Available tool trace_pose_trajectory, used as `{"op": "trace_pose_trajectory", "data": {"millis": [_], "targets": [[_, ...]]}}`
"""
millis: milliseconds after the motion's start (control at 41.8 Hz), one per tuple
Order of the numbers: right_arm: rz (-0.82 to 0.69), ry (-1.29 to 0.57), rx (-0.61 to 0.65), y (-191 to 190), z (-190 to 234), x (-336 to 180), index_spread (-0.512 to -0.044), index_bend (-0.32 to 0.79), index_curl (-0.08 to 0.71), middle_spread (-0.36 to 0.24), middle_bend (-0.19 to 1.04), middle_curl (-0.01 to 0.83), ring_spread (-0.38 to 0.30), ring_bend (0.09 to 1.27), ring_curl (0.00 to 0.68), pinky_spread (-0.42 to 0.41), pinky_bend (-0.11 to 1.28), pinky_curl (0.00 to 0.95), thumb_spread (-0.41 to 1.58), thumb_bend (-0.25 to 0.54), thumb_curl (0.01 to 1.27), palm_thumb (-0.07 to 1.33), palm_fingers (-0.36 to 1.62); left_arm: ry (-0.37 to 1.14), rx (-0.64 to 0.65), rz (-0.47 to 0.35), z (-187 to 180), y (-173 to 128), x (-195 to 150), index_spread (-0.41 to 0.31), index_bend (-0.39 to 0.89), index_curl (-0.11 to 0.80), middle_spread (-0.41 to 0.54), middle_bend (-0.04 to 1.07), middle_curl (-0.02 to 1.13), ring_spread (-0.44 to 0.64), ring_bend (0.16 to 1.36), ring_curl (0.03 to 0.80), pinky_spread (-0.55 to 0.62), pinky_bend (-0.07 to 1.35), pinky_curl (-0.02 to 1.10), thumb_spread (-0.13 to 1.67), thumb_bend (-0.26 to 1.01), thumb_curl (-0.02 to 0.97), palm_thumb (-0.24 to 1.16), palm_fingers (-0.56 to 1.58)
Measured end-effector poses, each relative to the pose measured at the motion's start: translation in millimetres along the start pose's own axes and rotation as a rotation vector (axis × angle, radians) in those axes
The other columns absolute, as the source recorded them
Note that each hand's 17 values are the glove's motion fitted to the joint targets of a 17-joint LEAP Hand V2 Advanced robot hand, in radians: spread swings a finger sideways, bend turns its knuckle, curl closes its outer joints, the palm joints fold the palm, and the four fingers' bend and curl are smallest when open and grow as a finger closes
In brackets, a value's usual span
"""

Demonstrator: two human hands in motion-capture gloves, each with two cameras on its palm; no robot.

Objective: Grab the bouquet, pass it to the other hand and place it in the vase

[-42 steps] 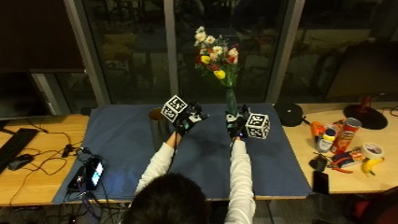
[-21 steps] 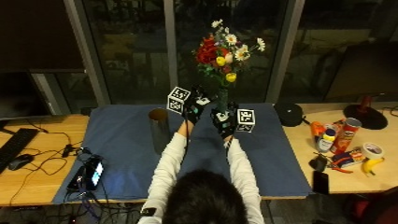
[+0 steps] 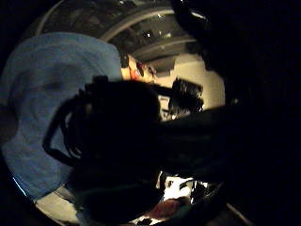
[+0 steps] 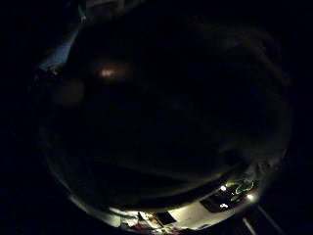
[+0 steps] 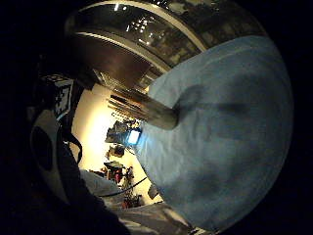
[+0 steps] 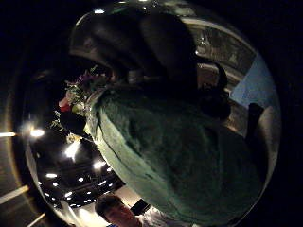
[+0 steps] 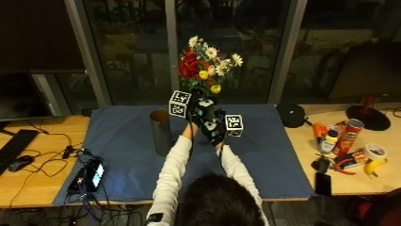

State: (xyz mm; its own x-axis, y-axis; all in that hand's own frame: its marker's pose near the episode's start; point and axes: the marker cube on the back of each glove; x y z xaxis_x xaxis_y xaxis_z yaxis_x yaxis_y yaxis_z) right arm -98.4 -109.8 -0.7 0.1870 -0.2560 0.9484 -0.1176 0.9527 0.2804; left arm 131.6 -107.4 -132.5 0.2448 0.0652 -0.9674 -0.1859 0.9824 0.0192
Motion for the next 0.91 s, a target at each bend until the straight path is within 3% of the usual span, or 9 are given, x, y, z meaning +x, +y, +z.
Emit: {"op": "trace_pose_trajectory", "data": {"millis": [120, 239, 311, 478, 550, 622, 741, 837, 909], "targets": [[-0.096, 0.033, -0.023, -1.7, 6.8, 8.4, -0.213, 0.49, 0.623, -0.141, 0.83, 0.597, -0.169, 1.01, 0.547, -0.19, 0.79, 0.568, 0.44, -0.029, 0.74, 1.0, 1.38, -0.028, 0.087, 0.045, -3.3, 2.2, 1.0, -0.086, 0.24, 0.309, -0.089, 0.42, 0.41, -0.1, 0.52, 0.268, -0.12, 0.4, 0.35, 0.87, 0.02, 0.421, 0.66, 1.16], [-0.109, 0.168, -0.012, -4.2, 6.8, 25.9, -0.213, 0.49, 0.627, -0.141, 0.84, 0.598, -0.169, 1.01, 0.547, -0.189, 0.78, 0.568, 0.43, -0.033, 0.74, 0.99, 1.38, -0.031, 0.165, 0.108, -5.8, -0.7, -2.2, -0.179, 0.31, 0.371, -0.186, 0.51, 0.48, -0.23, 0.56, 0.337, -0.23, 0.39, 0.38, 0.58, 0.05, 0.519, 0.83, 1.35], [-0.007, 0.251, 0.027, -7.7, 0.3, 37.6, -0.209, 0.5, 0.632, -0.142, 0.83, 0.596, -0.168, 1.01, 0.547, -0.194, 0.77, 0.565, 0.44, -0.044, 0.74, 0.97, 1.38, -0.025, 0.155, 0.119, -6.1, -0.1, -1.7, -0.214, 0.35, 0.402, -0.217, 0.55, 0.5, -0.27, 0.6, 0.364, -0.26, 0.39, 0.4, 0.47, 0.05, 0.554, 0.88, 1.37], [-0.028, 0.246, -0.009, -11.6, -11.5, 30.3, -0.212, 0.47, 0.624, -0.138, 0.82, 0.586, -0.176, 1.0, 0.537, -0.209, 0.73, 0.544, 0.54, -0.05, 0.72, 0.91, 1.37, -0.024, 0.2, 0.166, -10.4, 2.8, 14.1, -0.263, 0.4, 0.455, -0.252, 0.6, 0.54, -0.32, 0.63, 0.41, -0.29, 0.39, 0.41, 0.3, 0.01, 0.614, 0.93, 1.33], [-0.167, 0.323, -0.09, -19.4, -24.5, 34.5, -0.224, 0.33, 0.584, -0.146, 0.77, 0.564, -0.174, 0.98, 0.524, -0.241, 0.74, 0.531, 0.57, -0.064, 0.7, 0.86, 1.26, -0.078, 0.271, 0.207, -17.6, 5.8, 30.3, -0.275, 0.41, 0.472, -0.261, 0.61, 0.55, -0.33, 0.64, 0.422, -0.29, 0.4, 0.42, 0.26, 0.0, 0.635, 0.95, 1.32], [-0.119, 0.33, -0.129, -6.9, -26.1, 19.7, -0.242, 0.17, 0.539, -0.15, 0.66, 0.527, -0.181, 0.9, 0.493, -0.27, 0.75, 0.502, 0.65, -0.057, 0.67, 0.83, 1.05, -0.169, 0.34, 0.243, -28.6, 14.6, 54.5, -0.283, 0.42, 0.487, -0.265, 0.62, 0.55, -0.34, 0.65, 0.434, -0.3, 0.4, 0.42, 0.22, -0.02, 0.654, 0.96, 1.31], [-0.22, 0.685, -0.073, -9.4, -49.1, 13.5, -0.265, 0.09, 0.48, -0.159, 0.59, 0.507, -0.183, 0.78, 0.468, -0.18, 0.67, 0.484, 0.77, -0.043, 0.62, 0.8, 0.83, -0.328, 0.404, 0.319, -53.8, 25.3, 96.2, -0.291, 0.42, 0.51, -0.271, 0.63, 0.56, -0.34, 0.65, 0.446, -0.3, 0.4, 0.43, 0.18, -0.02, 0.677, 0.96, 1.3], [-0.237, 0.77, -0.184, -8.8, -58.2, 10.4, -0.282, 0.1, 0.442, -0.158, 0.51, 0.476, -0.169, 0.67, 0.43, -0.071, 0.6, 0.459, 0.82, -0.044, 0.59, 0.76, 0.65, -0.418, 0.464, 0.35, -72.4, 33.0, 127.2, -0.296, 0.42, 0.524, -0.27, 0.64, 0.56, -0.35, 0.65, 0.454, -0.3, 0.4, 0.44, 0.16, -0.03, 0.693, 0.96, 1.29], [-0.129, 0.765, -0.291, -10.6, -65.9, 18.9, -0.296, 0.09, 0.417, -0.132, 0.4, 0.444, -0.113, 0.58, 0.408, 0.049, 0.62, 0.458, 0.87, -0.056, 0.56, 0.71, 0.38, -0.466, 0.506, 0.36, -86.1, 38.7, 147.7, -0.298, 0.42, 0.533, -0.271, 0.64, 0.57, -0.35, 0.64, 0.458, -0.3, 0.4, 0.44, 0.15, -0.02, 0.706, 0.97, 1.28]]}}
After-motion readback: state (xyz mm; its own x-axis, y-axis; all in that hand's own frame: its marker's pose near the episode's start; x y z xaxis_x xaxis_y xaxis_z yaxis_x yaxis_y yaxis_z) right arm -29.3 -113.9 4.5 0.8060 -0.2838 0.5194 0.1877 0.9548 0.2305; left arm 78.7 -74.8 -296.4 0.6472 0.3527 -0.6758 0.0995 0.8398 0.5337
